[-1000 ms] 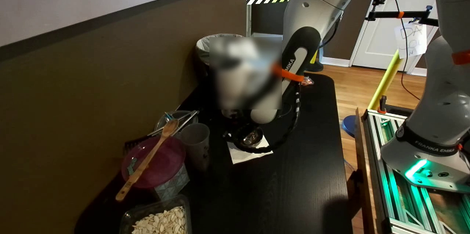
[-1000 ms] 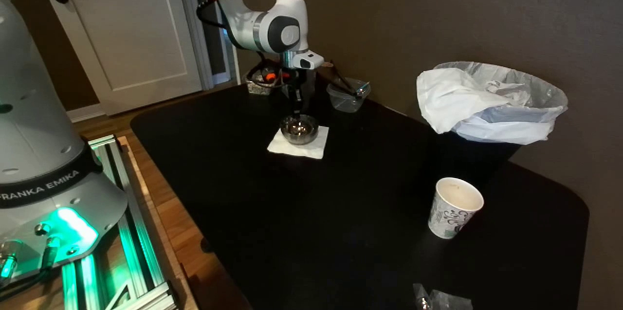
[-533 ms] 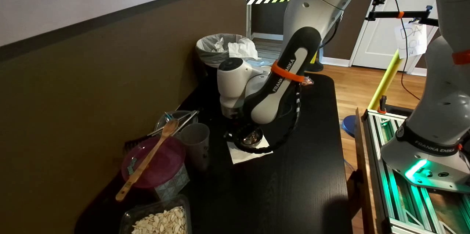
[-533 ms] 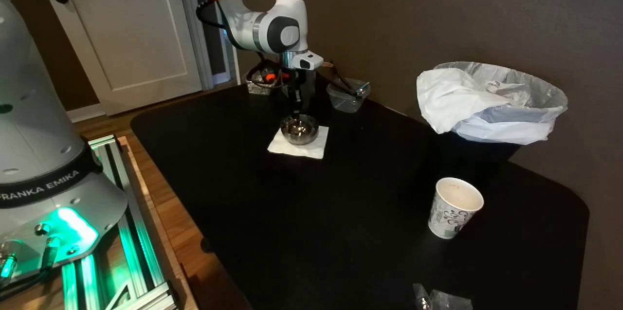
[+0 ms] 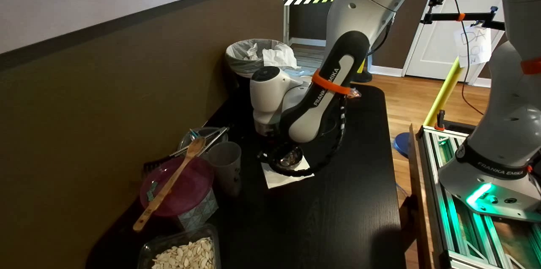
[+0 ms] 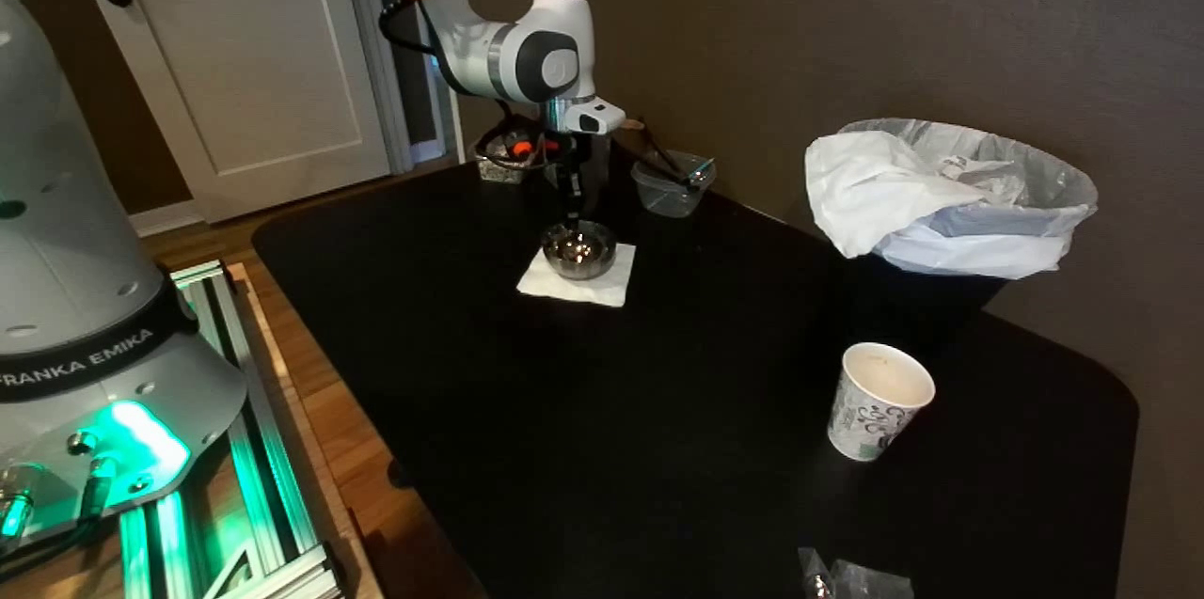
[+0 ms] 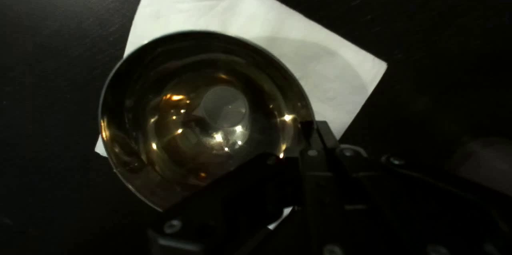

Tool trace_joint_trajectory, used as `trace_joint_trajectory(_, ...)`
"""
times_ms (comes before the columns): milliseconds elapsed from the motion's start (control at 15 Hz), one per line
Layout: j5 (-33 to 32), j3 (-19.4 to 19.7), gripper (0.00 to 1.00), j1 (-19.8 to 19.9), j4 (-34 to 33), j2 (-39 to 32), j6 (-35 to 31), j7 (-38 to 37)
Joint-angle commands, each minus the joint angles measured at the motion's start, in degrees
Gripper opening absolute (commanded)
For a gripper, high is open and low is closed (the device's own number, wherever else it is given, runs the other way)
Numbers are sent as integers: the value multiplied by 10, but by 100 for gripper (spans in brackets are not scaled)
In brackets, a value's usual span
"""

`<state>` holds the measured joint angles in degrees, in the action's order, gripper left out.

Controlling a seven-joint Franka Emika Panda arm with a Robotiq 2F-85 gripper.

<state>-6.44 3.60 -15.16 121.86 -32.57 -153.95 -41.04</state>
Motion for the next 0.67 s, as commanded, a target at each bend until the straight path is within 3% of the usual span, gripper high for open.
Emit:
trace_joint_trajectory(0, 0, 24, 1, -31, 9, 7, 3, -21)
trace_joint_trajectory(600, -34, 66, 1, -82, 10, 7, 7, -67)
